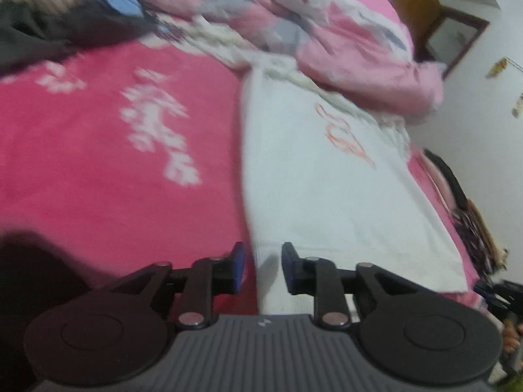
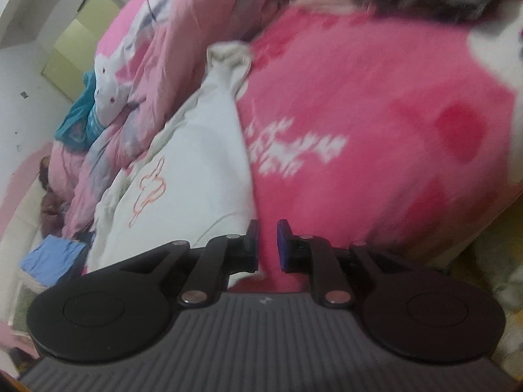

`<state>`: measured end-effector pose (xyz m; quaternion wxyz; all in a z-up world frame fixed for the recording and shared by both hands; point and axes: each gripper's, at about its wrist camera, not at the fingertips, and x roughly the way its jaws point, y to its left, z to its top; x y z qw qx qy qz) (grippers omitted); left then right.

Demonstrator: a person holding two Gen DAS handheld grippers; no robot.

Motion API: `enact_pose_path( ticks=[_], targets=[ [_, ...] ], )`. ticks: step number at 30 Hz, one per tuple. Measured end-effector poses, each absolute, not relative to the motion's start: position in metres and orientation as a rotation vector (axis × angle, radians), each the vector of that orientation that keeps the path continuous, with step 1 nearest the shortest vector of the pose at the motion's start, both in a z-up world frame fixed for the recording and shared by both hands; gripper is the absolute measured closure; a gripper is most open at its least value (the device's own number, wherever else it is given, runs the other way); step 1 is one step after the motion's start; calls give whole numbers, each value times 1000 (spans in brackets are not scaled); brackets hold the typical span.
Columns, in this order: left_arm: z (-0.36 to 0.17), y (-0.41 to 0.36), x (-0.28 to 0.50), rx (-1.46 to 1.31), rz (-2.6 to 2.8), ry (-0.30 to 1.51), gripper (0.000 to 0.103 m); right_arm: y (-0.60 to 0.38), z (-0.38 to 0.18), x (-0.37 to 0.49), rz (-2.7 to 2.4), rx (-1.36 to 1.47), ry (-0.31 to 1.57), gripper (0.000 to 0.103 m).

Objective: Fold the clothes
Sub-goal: 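Lay the sweatshirt flat on the bed and open both grippers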

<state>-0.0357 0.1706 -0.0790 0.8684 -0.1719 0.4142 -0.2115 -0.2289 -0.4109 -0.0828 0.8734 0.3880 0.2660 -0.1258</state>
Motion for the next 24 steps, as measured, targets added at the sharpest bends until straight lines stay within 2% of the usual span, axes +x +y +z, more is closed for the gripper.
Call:
enact_pose_path(
  ticks=[3,6,9,14,16,21,24],
  targets=[
    [-64,175,-44,-348,-434,796,76,-401,-70,-230,-223,756,530,92],
    [-48,156,-45,-265,-476,730,63,-378,-61,-208,-117,689,538,92],
    [-46,118,-38,-203,-549,737,59,-351,-61,-170,7,624,578,92],
    [-77,59,-24,-100,-596,816,58,-314,-101,-120,78,580,739,92],
    [-90,56,-26,-93,-585,821,59,-308,-113,-131,81,566,729,93],
    [-92,77,-32,-147,-612,806,59,-313,-108,-167,89,622,776,91],
    [-94,82,-30,-195,-613,818,59,-301,-82,-167,137,574,687,91]
  ],
)
